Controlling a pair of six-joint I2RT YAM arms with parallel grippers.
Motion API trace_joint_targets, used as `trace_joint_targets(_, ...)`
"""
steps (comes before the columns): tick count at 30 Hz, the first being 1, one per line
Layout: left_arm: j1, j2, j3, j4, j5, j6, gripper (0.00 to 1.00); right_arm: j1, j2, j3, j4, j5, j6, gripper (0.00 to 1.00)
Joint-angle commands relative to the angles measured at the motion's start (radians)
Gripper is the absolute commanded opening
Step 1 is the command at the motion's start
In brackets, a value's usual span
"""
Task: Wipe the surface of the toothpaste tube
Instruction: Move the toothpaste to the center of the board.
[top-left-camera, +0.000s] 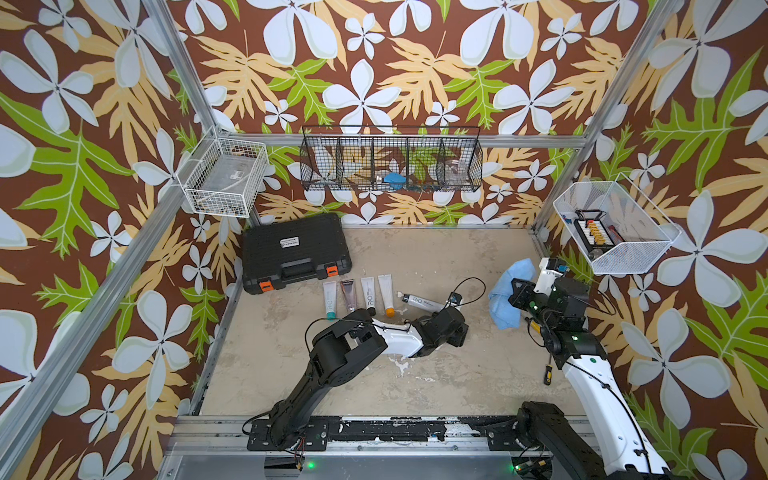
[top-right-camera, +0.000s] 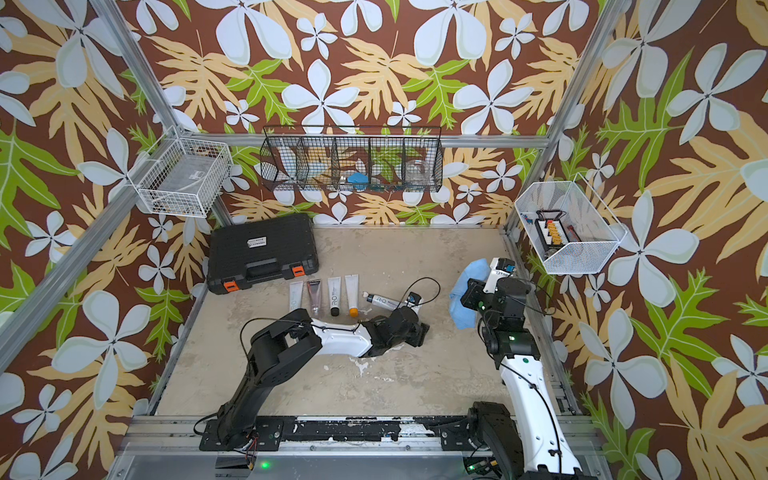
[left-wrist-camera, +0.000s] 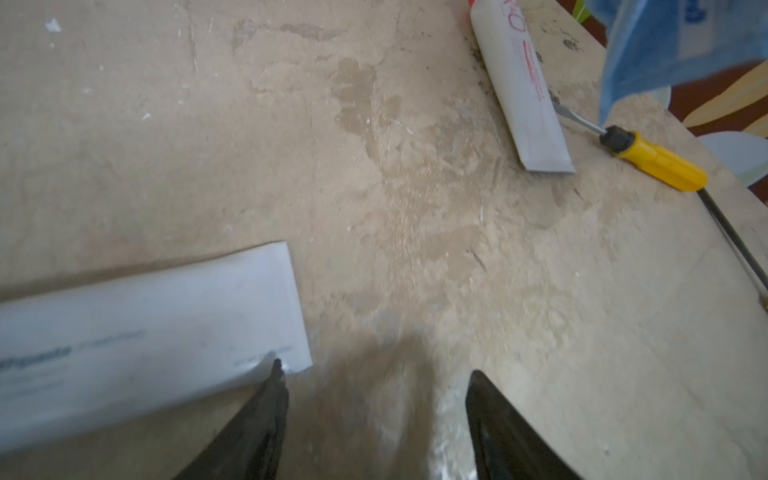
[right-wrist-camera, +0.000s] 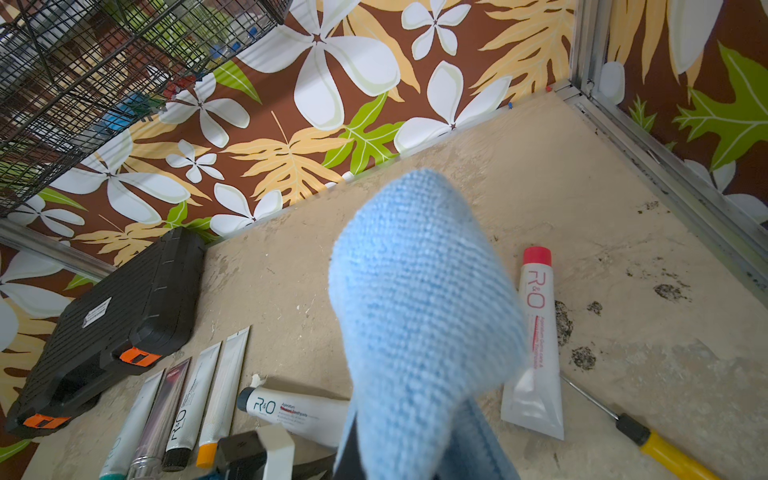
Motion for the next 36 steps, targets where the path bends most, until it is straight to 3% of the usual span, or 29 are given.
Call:
trace_joint_targets(1, 0.024, 0.04, 0.07, -0.119, 0.023, 0.036, 0.69, 0.001, -0.006, 0.002, 0.003, 0.007, -0.013, 0.0)
trace_joint_targets(7, 0.049, -0.019, 0.118, -0.177, 0.062, 0.109, 0.73, 0.0, -0.003, -0.003, 0.007, -0.001, -0.011, 0.0)
trace_joint_targets(16, 0.15, -0.21, 0.003, -0.223, 0.061, 0.218, 0.85, 0.001, 0.011, -0.021, 0.035, -0.04, -0.005, 0.0)
trace_joint_targets(24, 0.269, -0.201, -0.057, -0.242, 0.144, 0.246, 0.87, 0.001, 0.017, -0.02, 0.034, -0.056, -0.012, 0.0)
trace_joint_targets(36, 0.276, -0.187, -0.136, -0.186, 0.251, 0.232, 0.86, 0.001, 0.035, -0.018, 0.034, -0.072, -0.017, 0.0)
